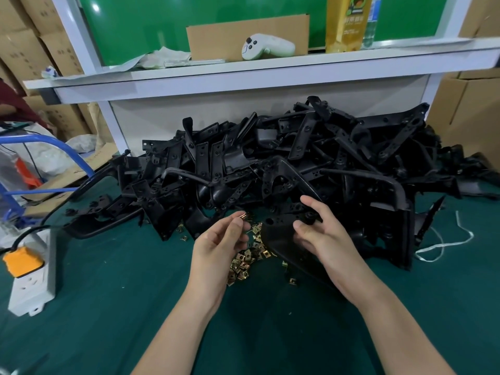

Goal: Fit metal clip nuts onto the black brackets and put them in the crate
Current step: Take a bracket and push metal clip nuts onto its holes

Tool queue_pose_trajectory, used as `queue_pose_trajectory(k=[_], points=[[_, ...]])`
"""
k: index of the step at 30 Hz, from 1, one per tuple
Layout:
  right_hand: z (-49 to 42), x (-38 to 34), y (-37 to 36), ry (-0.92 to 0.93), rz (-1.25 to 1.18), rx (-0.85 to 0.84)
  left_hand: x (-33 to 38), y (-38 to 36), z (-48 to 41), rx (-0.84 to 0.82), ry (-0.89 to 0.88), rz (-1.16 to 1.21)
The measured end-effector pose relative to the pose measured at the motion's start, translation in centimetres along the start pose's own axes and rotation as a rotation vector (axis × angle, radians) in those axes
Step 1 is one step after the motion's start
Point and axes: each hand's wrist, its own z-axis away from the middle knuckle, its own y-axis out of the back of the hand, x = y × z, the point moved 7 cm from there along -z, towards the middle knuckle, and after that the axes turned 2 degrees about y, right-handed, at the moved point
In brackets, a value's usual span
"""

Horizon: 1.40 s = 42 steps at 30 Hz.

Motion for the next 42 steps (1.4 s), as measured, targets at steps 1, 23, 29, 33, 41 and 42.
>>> queue_pose_trajectory(k=[1,23,29,33,41,42], points=[[0.0,0.0,-0.1,0.002,0.017,-0.012,0.1,-0.1,0.1,-0.003,0.004,0.0],[0.5,0.1,-1.6,-0.023,0.109,-0.11,-0.4,-0.3,0.2,-0.033,0.135,0.129],[0.6,0.0,-1.6,-0.017,0.109,-0.108,-0.4,-0.3,0.2,-0.044,0.119,0.115],[0.6,-0.1,-1.6,-0.005,0.121,-0.097,-0.5,-0.2,0.1,-0.056,0.111,0.085],[0.7,0.3,-1.9,0.042,0.149,-0.126,-0.8,-0.6,0.3,-0.085,0.189,0.163],[0.7,0.4,-2.0,0.041,0.159,-0.129,-1.0,-0.7,0.3,-0.096,0.228,0.201]])
